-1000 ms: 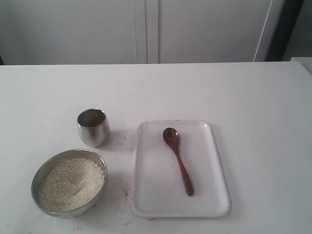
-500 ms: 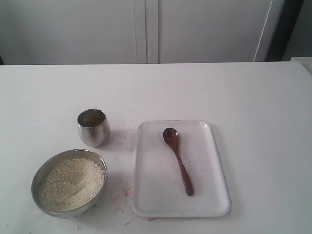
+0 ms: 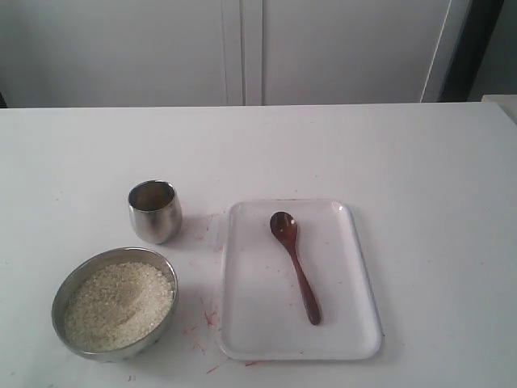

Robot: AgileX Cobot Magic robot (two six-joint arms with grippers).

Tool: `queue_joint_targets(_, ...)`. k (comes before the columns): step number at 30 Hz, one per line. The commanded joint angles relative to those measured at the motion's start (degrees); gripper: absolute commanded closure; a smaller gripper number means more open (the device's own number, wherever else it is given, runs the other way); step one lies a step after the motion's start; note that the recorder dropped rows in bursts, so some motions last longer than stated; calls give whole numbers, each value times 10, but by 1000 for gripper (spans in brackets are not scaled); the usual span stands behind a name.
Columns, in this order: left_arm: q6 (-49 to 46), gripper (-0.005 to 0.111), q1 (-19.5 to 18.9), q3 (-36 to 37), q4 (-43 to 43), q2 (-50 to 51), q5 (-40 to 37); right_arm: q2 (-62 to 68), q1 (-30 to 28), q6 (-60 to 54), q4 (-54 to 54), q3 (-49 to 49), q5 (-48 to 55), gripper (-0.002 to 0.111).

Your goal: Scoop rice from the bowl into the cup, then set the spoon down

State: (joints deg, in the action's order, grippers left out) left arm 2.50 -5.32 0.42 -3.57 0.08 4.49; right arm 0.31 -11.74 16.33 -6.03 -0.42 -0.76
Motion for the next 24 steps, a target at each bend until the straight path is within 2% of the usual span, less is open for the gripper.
queue_joint_targets(1, 3, 92, 4, -4, -3, -1, 2, -3, -3, -31, 5, 4, 27, 108)
queue_joint_targets(21, 3, 92, 4, -4, -3, -1, 2, -3, -3, -32, 5, 4, 35, 108)
queue_joint_targets(23, 3, 92, 4, -4, -3, -1, 2, -3, -3, -78, 6, 4, 34, 108)
queue_joint_targets(24, 3, 92, 4, -4, -3, -1, 2, -3, -3, -163, 39, 4, 32, 108)
